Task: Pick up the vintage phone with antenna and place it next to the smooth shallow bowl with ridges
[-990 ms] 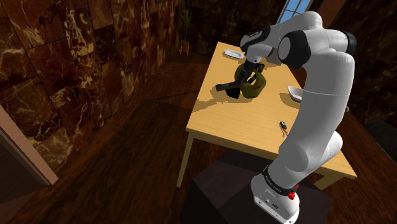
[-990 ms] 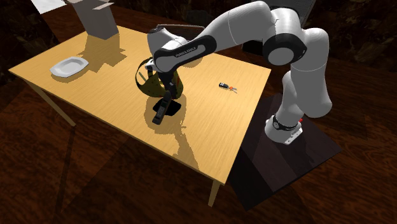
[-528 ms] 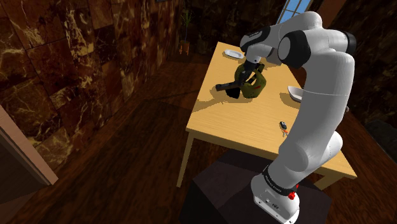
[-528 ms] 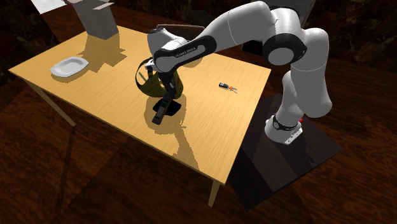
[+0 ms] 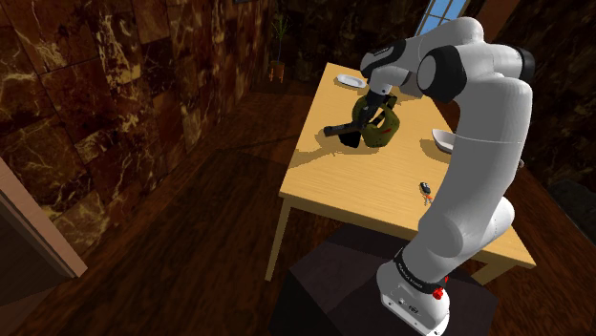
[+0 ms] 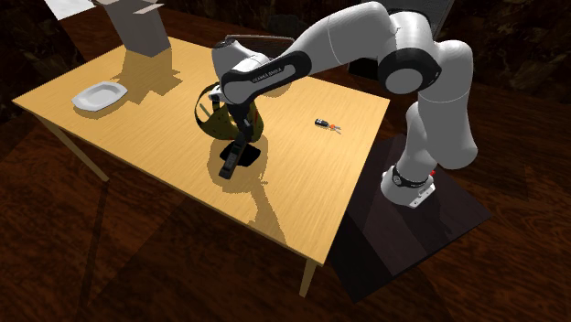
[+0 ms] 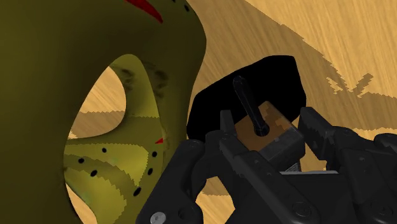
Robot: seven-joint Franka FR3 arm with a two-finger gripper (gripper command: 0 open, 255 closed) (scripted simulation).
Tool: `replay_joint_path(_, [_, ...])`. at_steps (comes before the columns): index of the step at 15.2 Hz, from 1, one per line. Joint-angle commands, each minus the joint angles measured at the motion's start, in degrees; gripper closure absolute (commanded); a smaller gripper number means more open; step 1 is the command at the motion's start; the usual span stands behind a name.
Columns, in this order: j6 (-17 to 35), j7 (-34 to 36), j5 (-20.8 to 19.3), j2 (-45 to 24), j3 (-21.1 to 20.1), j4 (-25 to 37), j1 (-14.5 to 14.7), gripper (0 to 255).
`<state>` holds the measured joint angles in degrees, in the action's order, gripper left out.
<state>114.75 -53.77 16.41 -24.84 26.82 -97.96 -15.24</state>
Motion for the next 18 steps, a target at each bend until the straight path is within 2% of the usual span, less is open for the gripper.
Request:
replay_joint_path(1, [-0.60, 0.16, -0.20, 0.33, 0.10, 0.32, 0.05, 255])
replay_joint_path(18, [-11.81, 2.39, -2.71, 4.21, 1.22, 8.22, 0.22, 255])
